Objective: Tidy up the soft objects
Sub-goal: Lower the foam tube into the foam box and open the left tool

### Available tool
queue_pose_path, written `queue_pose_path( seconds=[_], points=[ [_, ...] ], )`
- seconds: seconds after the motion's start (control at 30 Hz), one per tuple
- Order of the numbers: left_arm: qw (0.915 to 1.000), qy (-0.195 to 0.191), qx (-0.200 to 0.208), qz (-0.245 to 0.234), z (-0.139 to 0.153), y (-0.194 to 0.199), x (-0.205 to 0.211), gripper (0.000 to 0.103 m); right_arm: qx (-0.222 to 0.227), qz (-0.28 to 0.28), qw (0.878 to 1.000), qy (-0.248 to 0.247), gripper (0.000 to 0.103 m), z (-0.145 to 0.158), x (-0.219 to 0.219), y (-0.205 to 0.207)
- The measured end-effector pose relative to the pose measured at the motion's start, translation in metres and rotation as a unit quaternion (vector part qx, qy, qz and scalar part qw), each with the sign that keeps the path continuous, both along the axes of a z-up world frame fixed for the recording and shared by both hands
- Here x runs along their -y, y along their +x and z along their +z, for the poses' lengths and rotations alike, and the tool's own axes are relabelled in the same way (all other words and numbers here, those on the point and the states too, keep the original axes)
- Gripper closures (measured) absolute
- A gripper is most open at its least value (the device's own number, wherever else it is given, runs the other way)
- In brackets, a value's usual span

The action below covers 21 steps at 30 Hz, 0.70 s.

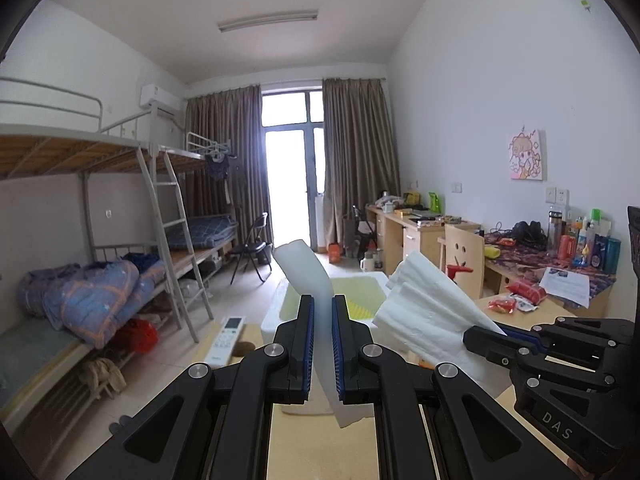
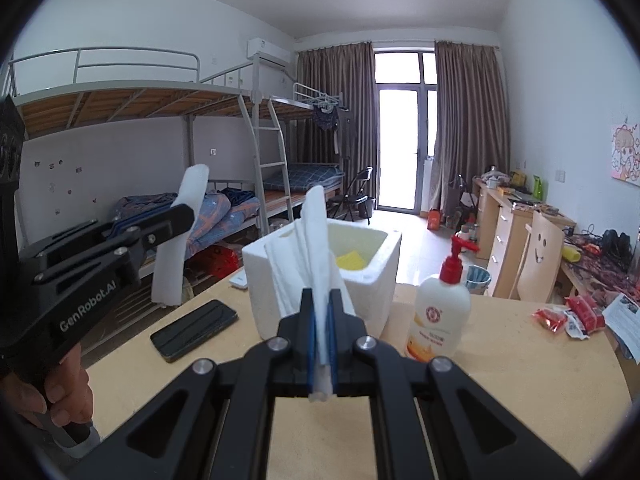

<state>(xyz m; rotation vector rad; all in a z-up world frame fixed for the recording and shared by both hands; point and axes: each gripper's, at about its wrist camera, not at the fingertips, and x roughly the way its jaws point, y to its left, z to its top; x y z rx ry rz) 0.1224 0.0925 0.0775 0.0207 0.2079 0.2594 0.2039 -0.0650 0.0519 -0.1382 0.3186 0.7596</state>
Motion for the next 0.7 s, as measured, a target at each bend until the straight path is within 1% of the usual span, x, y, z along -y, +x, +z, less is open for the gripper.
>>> queue_pose_path(
  seconds=[0.17, 0.27, 0.4, 0.47, 0.6, 0.7],
  points=[
    [1.0000, -0.005, -0.008, -0.003, 0.007, 0.017, -0.008, 0.094, -0.005, -0.010, 1.000, -0.004, 0.095, 0.010, -0.010, 0.016],
    [0.9999, -0.008, -0.013, -0.004, 0.008, 0.028, -0.013, 0.094, -0.009, -0.007, 1.000, -0.004, 0.095, 0.014, -0.015, 0.024],
    [0.9997, -0.014, -0.019, -0.007, 0.007, 0.042, -0.022, 0.094, -0.011, -0.015, 1.000, -0.008, 0.095, 0.014, -0.023, 0.037],
    [0.9998, -0.009, -0.020, -0.004, 0.007, 0.048, -0.024, 0.094, -0.017, -0.016, 1.000, -0.011, 0.095, 0.013, -0.027, 0.045],
    [0.9997, -0.006, -0.023, -0.004, 0.008, 0.065, -0.031, 0.094, -0.015, -0.020, 0.999, -0.020, 0.095, 0.013, -0.034, 0.057],
    [0.9995, -0.014, -0.027, -0.005, 0.010, 0.077, -0.037, 0.094, -0.015, -0.025, 0.999, -0.023, 0.095, 0.015, -0.039, 0.067]
  ],
)
